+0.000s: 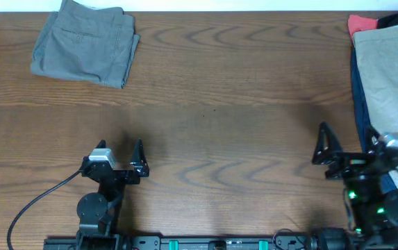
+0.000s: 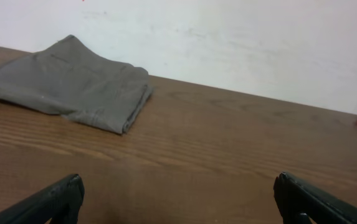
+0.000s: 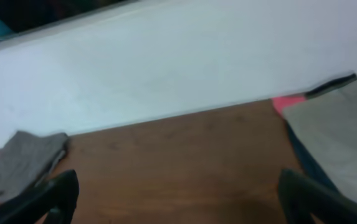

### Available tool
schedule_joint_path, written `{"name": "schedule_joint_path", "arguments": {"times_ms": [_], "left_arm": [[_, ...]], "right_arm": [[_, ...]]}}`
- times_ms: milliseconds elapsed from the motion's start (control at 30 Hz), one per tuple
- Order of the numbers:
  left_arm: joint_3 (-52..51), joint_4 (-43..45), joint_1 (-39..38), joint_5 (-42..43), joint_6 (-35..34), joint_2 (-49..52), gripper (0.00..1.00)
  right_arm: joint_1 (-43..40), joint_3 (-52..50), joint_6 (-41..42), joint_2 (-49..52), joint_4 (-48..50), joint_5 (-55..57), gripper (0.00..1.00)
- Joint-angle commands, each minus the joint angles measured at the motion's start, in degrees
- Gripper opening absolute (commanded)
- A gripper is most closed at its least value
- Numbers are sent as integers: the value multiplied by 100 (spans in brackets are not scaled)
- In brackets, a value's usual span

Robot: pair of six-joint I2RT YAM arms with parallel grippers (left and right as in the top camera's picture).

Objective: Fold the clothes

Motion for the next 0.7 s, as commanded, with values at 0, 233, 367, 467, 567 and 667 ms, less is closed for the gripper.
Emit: {"name": "schedule_joint_path", "arguments": {"times_ms": [0, 233, 367, 467, 567, 667], "left_arm": [[-87, -205, -9, 61, 74, -37, 98], [-87, -205, -9, 61, 74, -37, 98], [-87, -205, -9, 61, 76, -37, 98], [-87, -205, -9, 61, 74, -37, 98], [-87, -205, -9, 61, 74, -37, 98], [-87, -205, -9, 61, 74, -37, 98]], "right_arm": [[66, -962, -90, -474, 619, -291, 99], [66, -2446, -151, -1222, 1895, -459, 99], [66, -2914, -485, -1576, 2179, -459, 99], [52, -3191, -673, -1790, 2339, -455, 99], [44, -3423, -721, -1799, 2667, -431, 99], [44, -3589, -903, -1799, 2883, -409, 99]]}}
